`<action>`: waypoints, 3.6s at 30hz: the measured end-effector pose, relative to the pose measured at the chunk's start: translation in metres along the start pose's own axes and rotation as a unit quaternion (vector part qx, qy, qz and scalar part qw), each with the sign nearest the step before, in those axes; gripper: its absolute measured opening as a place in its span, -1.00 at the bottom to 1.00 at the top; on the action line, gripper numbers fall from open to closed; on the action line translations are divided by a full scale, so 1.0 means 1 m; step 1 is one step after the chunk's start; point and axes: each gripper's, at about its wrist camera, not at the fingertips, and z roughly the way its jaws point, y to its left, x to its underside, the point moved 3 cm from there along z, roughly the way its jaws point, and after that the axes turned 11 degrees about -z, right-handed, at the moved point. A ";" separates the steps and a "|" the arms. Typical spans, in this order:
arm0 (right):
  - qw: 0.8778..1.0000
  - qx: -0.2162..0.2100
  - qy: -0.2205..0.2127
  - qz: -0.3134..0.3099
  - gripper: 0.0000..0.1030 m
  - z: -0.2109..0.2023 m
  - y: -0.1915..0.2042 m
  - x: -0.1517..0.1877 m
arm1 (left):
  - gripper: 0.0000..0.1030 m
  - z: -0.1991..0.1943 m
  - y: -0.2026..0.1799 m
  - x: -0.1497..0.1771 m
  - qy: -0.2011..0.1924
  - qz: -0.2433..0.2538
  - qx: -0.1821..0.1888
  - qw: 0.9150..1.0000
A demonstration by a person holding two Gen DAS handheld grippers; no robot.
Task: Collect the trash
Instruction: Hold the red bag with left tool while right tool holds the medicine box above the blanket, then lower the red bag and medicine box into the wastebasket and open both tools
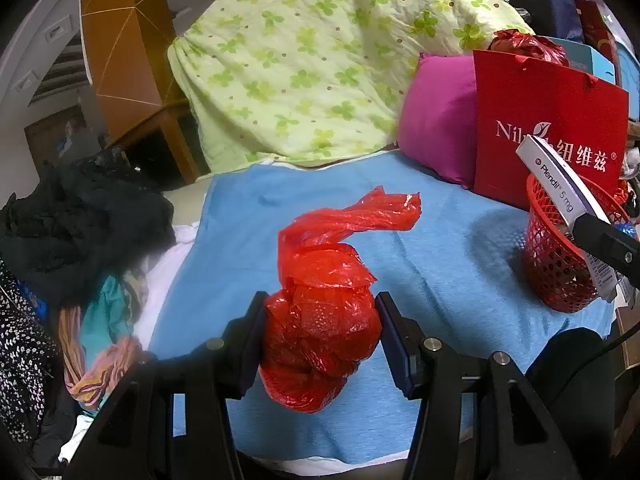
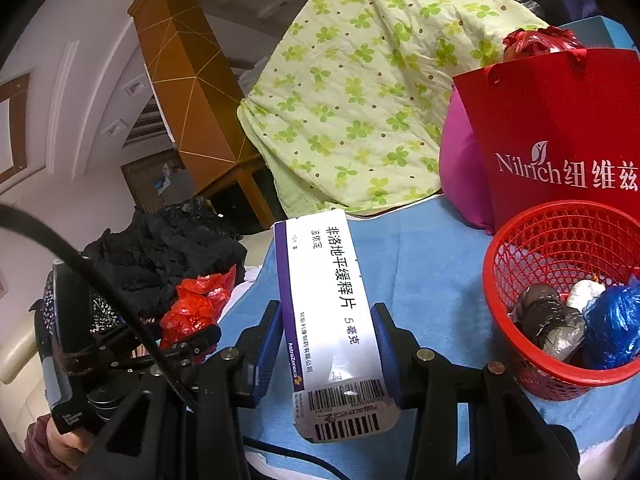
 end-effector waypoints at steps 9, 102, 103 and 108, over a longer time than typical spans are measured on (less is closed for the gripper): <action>1.000 0.002 -0.004 0.009 -0.08 -0.006 -0.007 0.002 | 0.08 0.001 -0.008 0.000 0.003 0.008 0.004 1.000; 0.981 0.108 -0.093 0.128 -0.05 -0.125 -0.156 0.009 | 0.08 -0.018 -0.210 -0.021 -0.030 0.176 0.101 0.979; 0.981 0.111 -0.095 0.130 -0.05 -0.127 -0.159 0.009 | 0.08 -0.018 -0.214 -0.021 -0.030 0.178 0.105 0.978; 0.978 0.124 -0.100 0.134 -0.05 -0.137 -0.168 0.009 | 0.08 -0.019 -0.230 -0.022 -0.030 0.184 0.119 0.975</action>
